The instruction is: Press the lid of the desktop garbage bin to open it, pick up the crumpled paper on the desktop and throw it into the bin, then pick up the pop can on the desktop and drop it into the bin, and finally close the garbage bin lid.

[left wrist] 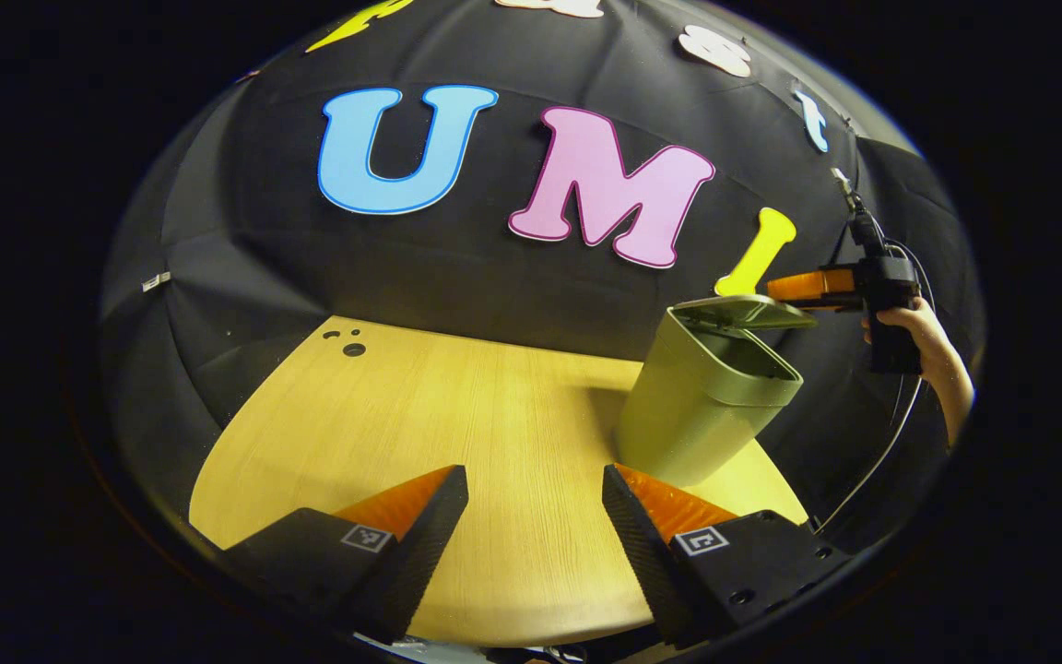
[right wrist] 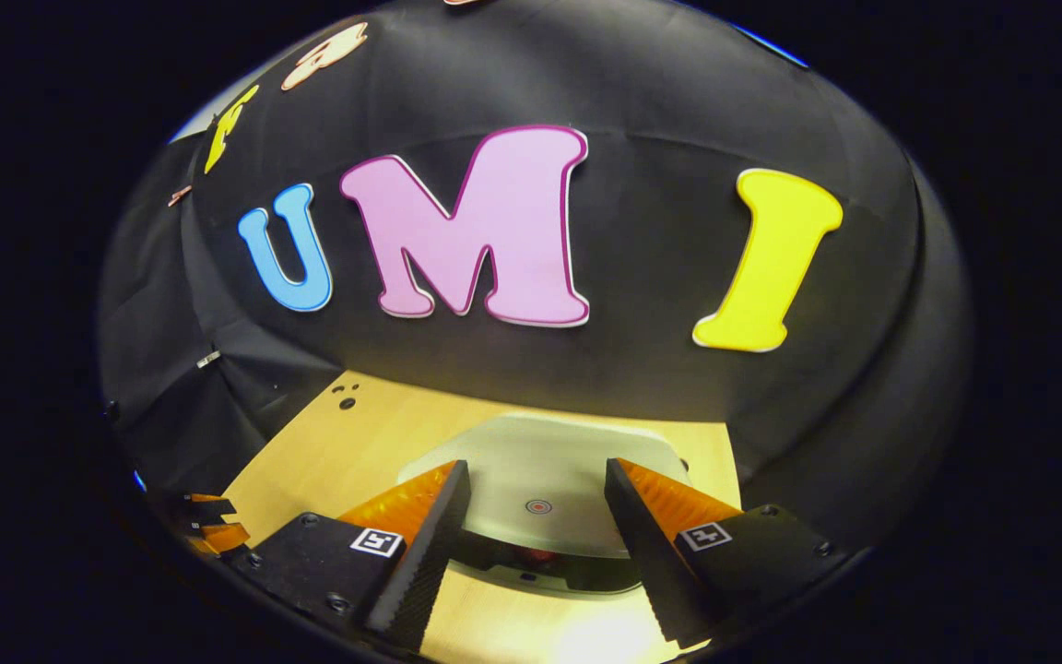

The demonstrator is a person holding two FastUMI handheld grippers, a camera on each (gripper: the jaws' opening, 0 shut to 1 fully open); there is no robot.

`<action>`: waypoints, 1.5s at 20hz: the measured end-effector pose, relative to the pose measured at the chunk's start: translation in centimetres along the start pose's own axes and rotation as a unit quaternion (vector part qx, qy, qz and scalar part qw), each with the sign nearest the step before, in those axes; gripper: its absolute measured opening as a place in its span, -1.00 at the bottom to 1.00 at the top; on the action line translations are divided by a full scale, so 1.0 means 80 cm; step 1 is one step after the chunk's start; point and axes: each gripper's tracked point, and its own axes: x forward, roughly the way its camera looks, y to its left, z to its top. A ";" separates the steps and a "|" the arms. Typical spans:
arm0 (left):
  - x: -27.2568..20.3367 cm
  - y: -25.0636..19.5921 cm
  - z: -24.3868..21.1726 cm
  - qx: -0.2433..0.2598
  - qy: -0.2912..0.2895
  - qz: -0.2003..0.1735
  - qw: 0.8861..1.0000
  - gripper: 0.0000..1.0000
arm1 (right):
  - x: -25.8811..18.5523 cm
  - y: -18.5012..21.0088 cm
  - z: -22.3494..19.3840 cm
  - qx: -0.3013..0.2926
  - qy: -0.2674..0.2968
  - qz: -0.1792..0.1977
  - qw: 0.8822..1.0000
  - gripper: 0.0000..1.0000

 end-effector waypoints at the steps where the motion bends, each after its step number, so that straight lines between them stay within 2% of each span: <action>1: -0.001 -0.001 0.002 0.001 0.000 -0.001 1.000 0.91 | 0.001 0.000 -0.007 0.002 0.008 0.003 1.000 0.85; 18: -0.003 -0.001 -0.007 -0.001 0.005 0.004 1.000 0.91 | 0.023 0.008 -0.091 -0.008 0.084 0.009 0.996 0.85; 30: 0.004 -0.005 -0.010 -0.002 0.012 -0.001 1.000 0.91 | 0.025 0.008 -0.106 -0.036 0.101 0.022 0.994 0.87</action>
